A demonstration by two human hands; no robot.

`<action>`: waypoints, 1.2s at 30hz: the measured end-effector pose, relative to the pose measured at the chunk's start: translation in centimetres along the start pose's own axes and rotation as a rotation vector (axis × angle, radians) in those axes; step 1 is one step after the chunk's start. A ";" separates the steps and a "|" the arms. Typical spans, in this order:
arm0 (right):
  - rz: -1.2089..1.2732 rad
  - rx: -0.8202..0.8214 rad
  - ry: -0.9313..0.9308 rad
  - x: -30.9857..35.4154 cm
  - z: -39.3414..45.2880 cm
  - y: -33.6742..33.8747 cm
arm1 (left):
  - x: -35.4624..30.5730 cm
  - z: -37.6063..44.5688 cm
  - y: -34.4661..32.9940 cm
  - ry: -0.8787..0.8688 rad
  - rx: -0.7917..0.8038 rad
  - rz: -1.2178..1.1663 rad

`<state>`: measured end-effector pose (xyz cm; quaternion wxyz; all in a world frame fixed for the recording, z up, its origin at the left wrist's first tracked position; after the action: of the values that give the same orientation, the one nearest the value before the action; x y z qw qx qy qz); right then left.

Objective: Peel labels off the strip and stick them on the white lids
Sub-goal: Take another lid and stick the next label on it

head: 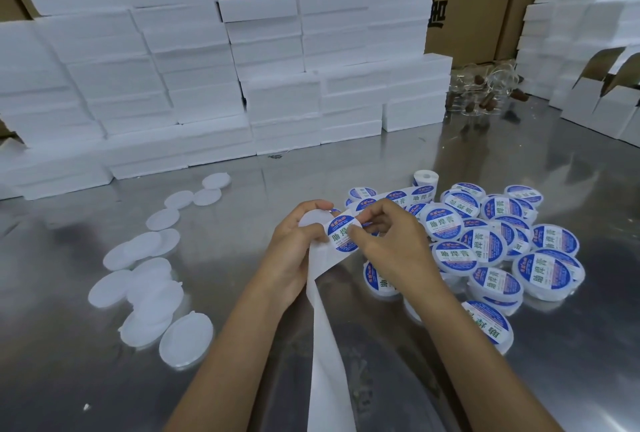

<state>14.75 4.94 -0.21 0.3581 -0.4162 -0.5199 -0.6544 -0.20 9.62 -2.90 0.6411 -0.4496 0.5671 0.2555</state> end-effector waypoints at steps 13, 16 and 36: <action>0.057 0.384 -0.087 -0.2 -0.6 -4.0 | 0.7 0.2 0.9 0.016 -0.057 -0.119; 0.081 0.434 -0.079 0.5 -1.0 -4.1 | 0.6 0.1 1.4 0.022 -0.085 -0.116; 0.373 0.250 0.143 6.3 1.7 -4.4 | -2.9 -1.2 1.5 -0.192 -0.063 -0.399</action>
<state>8.58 7.31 4.08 0.5575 -0.4099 -0.4842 -0.5355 -2.67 9.76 -0.51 0.7157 -0.5463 0.3949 0.1827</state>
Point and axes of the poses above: each hand's wrist, its own z-axis towards the middle knuckle, its own y-axis out of the back of the hand, x = y × z, the point moved 10 cm from there along z, towards the middle knuckle, and after that the axes turned 13 degrees about x, right-handed, at the moved point
